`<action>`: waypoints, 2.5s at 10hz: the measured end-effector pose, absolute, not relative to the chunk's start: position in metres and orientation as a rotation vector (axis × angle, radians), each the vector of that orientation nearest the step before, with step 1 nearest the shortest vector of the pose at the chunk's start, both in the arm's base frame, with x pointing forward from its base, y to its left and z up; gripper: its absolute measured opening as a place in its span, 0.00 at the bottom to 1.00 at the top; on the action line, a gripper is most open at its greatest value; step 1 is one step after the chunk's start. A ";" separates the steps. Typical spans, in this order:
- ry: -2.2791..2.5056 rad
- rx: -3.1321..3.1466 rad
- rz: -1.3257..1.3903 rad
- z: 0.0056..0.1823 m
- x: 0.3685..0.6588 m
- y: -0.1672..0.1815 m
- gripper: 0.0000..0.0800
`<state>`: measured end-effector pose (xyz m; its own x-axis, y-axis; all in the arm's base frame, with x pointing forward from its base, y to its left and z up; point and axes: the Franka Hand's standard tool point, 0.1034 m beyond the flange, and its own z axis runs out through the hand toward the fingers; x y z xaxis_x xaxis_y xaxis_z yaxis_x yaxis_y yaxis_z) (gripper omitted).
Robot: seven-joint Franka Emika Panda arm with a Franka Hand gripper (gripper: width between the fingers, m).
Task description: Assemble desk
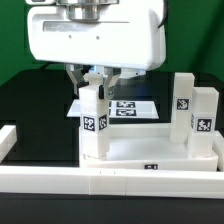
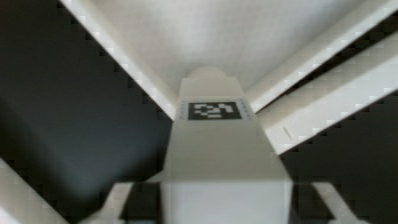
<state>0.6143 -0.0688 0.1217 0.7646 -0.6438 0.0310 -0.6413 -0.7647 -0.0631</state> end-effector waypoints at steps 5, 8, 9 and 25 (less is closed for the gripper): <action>1.464 -2.716 -0.072 0.122 0.616 -0.068 0.36; 1.370 -2.768 -0.071 0.121 0.616 -0.065 0.76; 1.210 -2.855 -0.076 0.121 0.615 -0.063 0.80; -0.460 -3.138 -0.070 0.120 0.615 -0.062 0.50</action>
Offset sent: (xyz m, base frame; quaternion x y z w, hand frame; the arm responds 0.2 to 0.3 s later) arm -0.0011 0.0026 -0.0055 -0.0121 -0.0089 0.2079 0.9780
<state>0.6151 -0.0624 0.1198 0.9571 0.2873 0.0391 0.2859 -0.9575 0.0369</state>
